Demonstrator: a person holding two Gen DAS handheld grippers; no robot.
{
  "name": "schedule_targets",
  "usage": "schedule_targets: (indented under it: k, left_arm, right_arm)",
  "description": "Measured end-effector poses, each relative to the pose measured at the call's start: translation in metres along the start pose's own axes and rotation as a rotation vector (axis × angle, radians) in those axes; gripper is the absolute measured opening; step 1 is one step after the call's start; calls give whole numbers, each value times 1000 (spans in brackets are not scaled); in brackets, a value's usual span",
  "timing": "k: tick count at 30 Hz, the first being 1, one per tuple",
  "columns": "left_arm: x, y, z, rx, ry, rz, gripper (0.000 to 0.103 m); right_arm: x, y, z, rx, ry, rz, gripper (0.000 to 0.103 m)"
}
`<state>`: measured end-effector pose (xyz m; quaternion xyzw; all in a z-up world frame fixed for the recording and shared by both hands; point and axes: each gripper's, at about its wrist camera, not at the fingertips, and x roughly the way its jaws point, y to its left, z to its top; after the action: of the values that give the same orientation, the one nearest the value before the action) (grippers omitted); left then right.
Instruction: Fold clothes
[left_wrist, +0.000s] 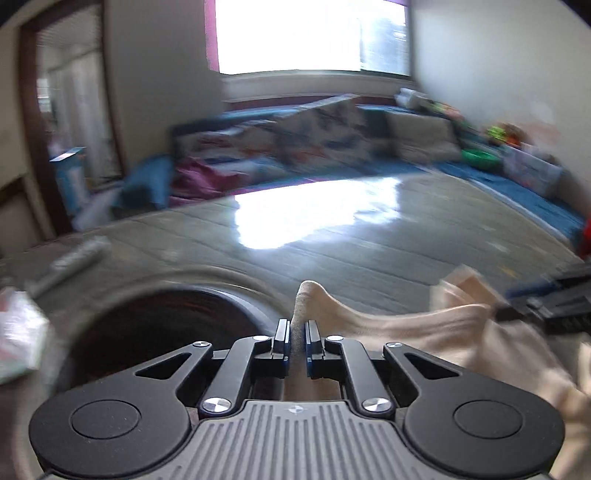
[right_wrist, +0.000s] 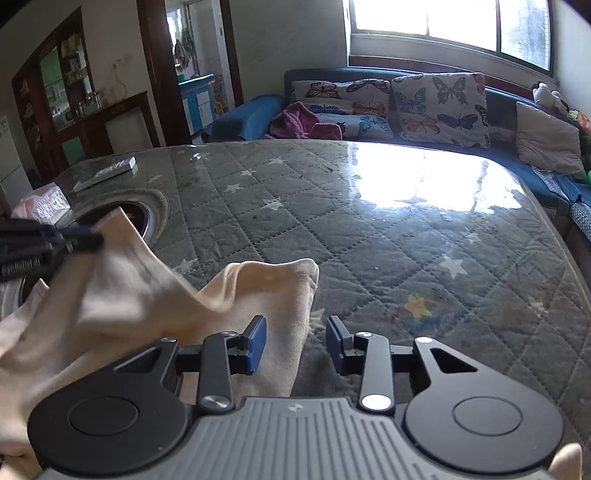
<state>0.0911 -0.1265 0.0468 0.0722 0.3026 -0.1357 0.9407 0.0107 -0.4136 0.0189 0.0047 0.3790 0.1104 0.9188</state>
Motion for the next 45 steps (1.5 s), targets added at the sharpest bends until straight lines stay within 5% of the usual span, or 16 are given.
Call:
schedule_targets:
  k: [3, 7, 13, 22, 26, 33, 40, 45]
  left_arm:
    - [12, 20, 5, -41, 25, 37, 9]
    - [25, 37, 5, -70, 52, 65, 9]
    - [49, 42, 3, -82, 92, 104, 9]
    - [20, 52, 2, -116, 73, 62, 21]
    - [-19, 61, -6, -158, 32, 55, 30]
    - [-78, 87, -46, -208, 20, 119, 31]
    - [-88, 73, -66, -91, 54, 116, 31]
    - [-58, 47, -61, -4, 98, 107, 28]
  right_arm:
    - [11, 5, 7, -20, -5, -6, 28]
    - [23, 11, 16, -46, -13, -26, 8]
    - [44, 18, 33, -117, -20, -100, 7]
    - [8, 25, 28, -181, -24, -53, 19]
    - [-22, 45, 7, -219, -20, 31, 36]
    - [-67, 83, -52, -314, 5, 132, 44]
    - [-84, 87, -87, -307, 3, 97, 50]
    - [-87, 84, -90, -285, -4, 92, 52]
